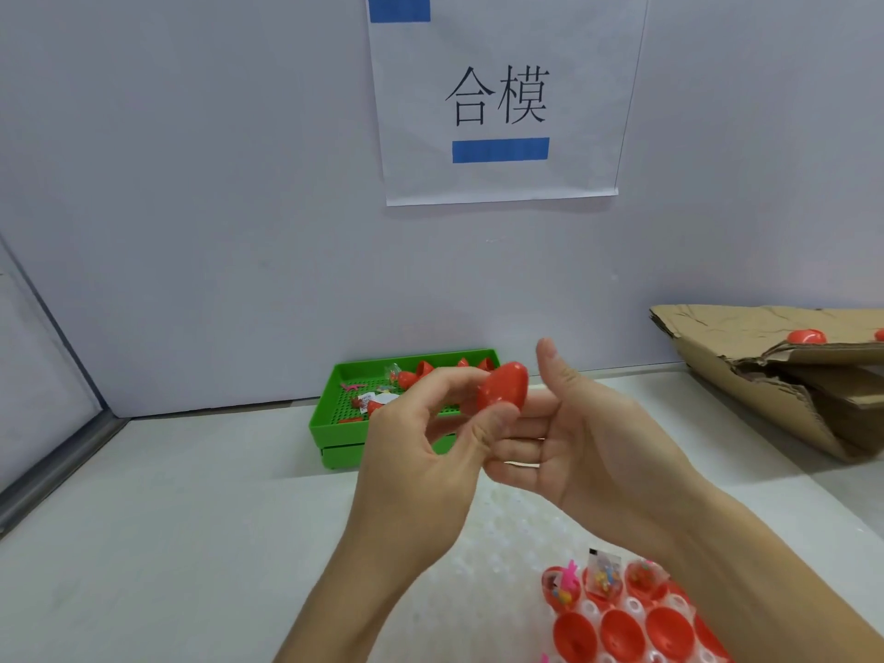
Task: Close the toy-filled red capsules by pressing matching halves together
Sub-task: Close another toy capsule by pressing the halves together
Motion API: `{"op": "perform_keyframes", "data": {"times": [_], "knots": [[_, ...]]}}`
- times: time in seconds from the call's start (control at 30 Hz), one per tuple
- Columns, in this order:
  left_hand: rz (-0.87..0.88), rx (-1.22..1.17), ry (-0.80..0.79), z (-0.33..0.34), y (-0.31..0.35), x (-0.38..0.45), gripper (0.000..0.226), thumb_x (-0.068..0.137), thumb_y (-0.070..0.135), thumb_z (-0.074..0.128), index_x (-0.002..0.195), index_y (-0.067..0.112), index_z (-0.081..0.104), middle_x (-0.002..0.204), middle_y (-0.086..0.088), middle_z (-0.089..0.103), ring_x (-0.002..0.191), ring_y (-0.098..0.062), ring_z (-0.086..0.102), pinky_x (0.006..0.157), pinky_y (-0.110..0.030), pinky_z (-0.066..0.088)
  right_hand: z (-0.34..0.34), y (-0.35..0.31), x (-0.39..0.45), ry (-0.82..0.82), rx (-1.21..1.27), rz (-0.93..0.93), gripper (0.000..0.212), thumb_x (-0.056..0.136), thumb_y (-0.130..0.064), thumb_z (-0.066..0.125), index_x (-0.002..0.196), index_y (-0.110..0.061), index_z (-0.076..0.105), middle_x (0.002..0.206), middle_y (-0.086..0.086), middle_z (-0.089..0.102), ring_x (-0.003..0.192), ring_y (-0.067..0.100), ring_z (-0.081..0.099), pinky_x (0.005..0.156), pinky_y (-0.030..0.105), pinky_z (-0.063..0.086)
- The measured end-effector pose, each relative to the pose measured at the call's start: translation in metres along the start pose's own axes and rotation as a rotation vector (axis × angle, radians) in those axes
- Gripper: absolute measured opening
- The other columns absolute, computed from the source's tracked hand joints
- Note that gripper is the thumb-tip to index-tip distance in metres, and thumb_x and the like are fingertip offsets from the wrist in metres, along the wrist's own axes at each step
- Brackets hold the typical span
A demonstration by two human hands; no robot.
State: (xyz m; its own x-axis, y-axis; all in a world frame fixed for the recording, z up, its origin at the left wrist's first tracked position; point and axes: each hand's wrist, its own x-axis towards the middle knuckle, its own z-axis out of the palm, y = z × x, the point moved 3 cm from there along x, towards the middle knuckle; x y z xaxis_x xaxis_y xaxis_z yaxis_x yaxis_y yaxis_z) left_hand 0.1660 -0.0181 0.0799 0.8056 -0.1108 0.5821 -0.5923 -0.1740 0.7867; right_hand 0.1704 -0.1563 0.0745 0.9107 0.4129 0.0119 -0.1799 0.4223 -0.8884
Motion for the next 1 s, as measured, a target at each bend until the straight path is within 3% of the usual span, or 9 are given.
{"op": "perform_keyframes", "data": {"times": [0.07,0.13,0.33,0.53,0.67,0.77,0.87,1.0], "knots": [[-0.136,-0.165,0.009,0.001,-0.006,0.001,0.026,0.090,0.041,0.062,0.100,0.019,0.075,0.096,0.003,0.077,0.094,-0.013,0.072,0.081,-0.024,0.056,-0.004,-0.003,-0.001,0.021,-0.072,0.013,0.068,0.087,-0.063,0.051,0.100,-0.001,0.078,0.099,0.022,0.074,0.086,0.028,0.074,0.073,0.030,0.058],[-0.272,-0.383,0.004,0.003,-0.009,0.001,0.038,0.088,0.041,0.054,0.099,0.012,0.076,0.100,-0.007,0.077,0.098,-0.022,0.073,0.083,-0.031,0.059,-0.010,-0.007,-0.001,0.110,-0.167,-0.047,0.061,0.085,-0.056,0.051,0.091,-0.003,0.080,0.088,0.020,0.075,0.077,0.026,0.073,0.066,0.027,0.057],[-0.392,-0.694,0.011,0.005,-0.008,0.003,0.046,0.086,0.036,0.052,0.104,-0.003,0.069,0.106,-0.018,0.074,0.102,-0.028,0.072,0.081,-0.032,0.060,-0.014,-0.014,-0.002,0.226,-0.331,-0.189,0.043,0.084,-0.043,0.056,0.077,-0.007,0.079,0.074,0.015,0.071,0.066,0.023,0.068,0.062,0.025,0.055],[-0.388,-0.646,0.045,0.001,-0.009,0.003,0.038,0.076,0.029,0.068,0.106,0.005,0.069,0.103,-0.015,0.075,0.097,-0.025,0.073,0.073,-0.025,0.058,-0.015,-0.017,-0.006,0.382,-0.546,-0.370,0.027,0.099,-0.021,0.055,0.082,-0.014,0.075,0.072,0.004,0.069,0.069,0.019,0.067,0.067,0.031,0.051],[-0.299,-0.423,0.096,-0.001,-0.013,0.002,0.035,0.068,0.024,0.085,0.099,0.017,0.069,0.096,-0.007,0.076,0.093,-0.025,0.073,0.079,-0.031,0.058,-0.011,-0.017,-0.008,0.386,-0.649,-0.470,0.017,0.097,-0.017,0.060,0.089,-0.023,0.073,0.076,-0.001,0.072,0.073,0.015,0.070,0.066,0.027,0.054],[-0.270,-0.350,0.091,-0.001,-0.012,0.002,0.037,0.068,0.026,0.084,0.100,0.017,0.068,0.093,-0.002,0.075,0.093,-0.023,0.073,0.087,-0.039,0.058,-0.011,-0.016,-0.007,0.365,-0.666,-0.479,0.016,0.096,-0.017,0.061,0.089,-0.025,0.073,0.077,-0.002,0.073,0.073,0.013,0.071,0.065,0.026,0.055],[-0.255,-0.344,0.083,-0.001,-0.010,0.002,0.029,0.073,0.029,0.084,0.097,0.021,0.070,0.092,-0.005,0.076,0.089,-0.022,0.073,0.077,-0.030,0.059,-0.011,-0.016,-0.006,0.345,-0.666,-0.489,0.017,0.096,-0.017,0.062,0.089,-0.027,0.073,0.078,-0.001,0.073,0.073,0.013,0.071,0.066,0.023,0.056],[-0.317,-0.522,0.124,0.003,-0.007,0.003,0.028,0.080,0.030,0.065,0.101,0.012,0.070,0.084,-0.016,0.075,0.079,-0.023,0.074,0.067,-0.025,0.058,-0.010,-0.017,-0.007,0.334,-0.666,-0.504,0.019,0.097,-0.015,0.060,0.089,-0.028,0.072,0.078,0.000,0.073,0.074,0.012,0.070,0.067,0.025,0.057]]}}
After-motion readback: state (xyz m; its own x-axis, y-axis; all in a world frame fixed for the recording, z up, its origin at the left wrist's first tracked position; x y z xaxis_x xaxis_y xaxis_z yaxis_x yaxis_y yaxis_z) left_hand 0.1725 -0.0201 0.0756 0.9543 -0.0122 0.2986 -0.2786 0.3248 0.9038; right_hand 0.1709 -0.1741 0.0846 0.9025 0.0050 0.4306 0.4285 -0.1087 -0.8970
